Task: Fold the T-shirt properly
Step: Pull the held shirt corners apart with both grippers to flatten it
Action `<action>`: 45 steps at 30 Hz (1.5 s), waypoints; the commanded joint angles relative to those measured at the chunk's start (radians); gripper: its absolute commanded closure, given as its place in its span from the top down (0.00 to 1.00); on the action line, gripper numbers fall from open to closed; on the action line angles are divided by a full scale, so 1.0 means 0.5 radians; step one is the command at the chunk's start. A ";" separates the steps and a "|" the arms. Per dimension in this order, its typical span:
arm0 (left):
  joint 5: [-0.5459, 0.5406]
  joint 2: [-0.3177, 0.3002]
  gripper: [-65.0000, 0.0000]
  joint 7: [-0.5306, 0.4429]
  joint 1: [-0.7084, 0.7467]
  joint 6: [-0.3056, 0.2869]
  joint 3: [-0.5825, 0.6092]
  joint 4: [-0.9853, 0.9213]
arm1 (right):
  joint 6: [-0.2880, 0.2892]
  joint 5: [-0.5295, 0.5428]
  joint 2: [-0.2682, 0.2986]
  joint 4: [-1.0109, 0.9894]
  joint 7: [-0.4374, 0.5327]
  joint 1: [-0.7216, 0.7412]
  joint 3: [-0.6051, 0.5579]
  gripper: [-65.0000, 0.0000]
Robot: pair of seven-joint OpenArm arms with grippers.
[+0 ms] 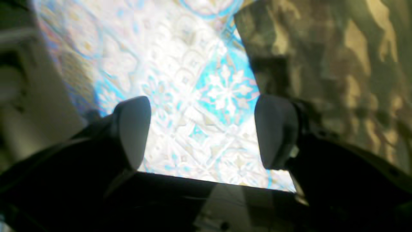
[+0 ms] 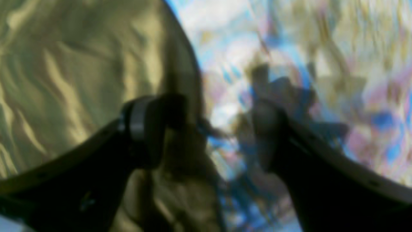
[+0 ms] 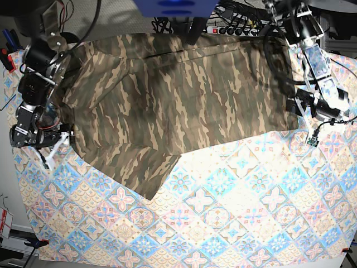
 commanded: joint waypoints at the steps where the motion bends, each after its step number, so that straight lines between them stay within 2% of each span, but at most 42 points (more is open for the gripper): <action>1: -0.007 -0.016 0.76 0.026 -0.024 -0.001 0.027 0.030 | 0.006 0.023 0.033 0.039 0.023 0.061 0.004 0.63; 6: -0.007 -0.016 0.76 0.042 0.025 -0.001 0.107 0.036 | 0.006 0.023 0.033 0.039 0.023 0.055 0.004 0.63; 12: -0.029 -0.059 0.76 0.042 0.246 -0.001 0.171 0.159 | 0.006 0.023 0.033 0.039 0.026 0.030 0.007 0.63; 17: -0.026 -0.059 0.76 0.042 0.252 -0.001 0.067 0.171 | 0.006 0.023 0.033 0.039 0.026 0.030 0.007 0.63; 27: -0.032 -0.072 0.76 0.042 0.311 -0.001 0.082 0.181 | 0.006 0.023 0.033 0.039 0.026 0.030 0.007 0.63; 38: -0.004 -0.075 0.76 0.042 0.166 -0.001 0.061 0.101 | 0.006 0.020 0.033 0.039 0.042 0.039 0.007 0.64; 45: -0.016 -0.167 0.76 0.029 0.025 -0.001 0.015 -0.148 | 0.006 0.020 -0.001 0.036 0.131 0.042 0.004 0.64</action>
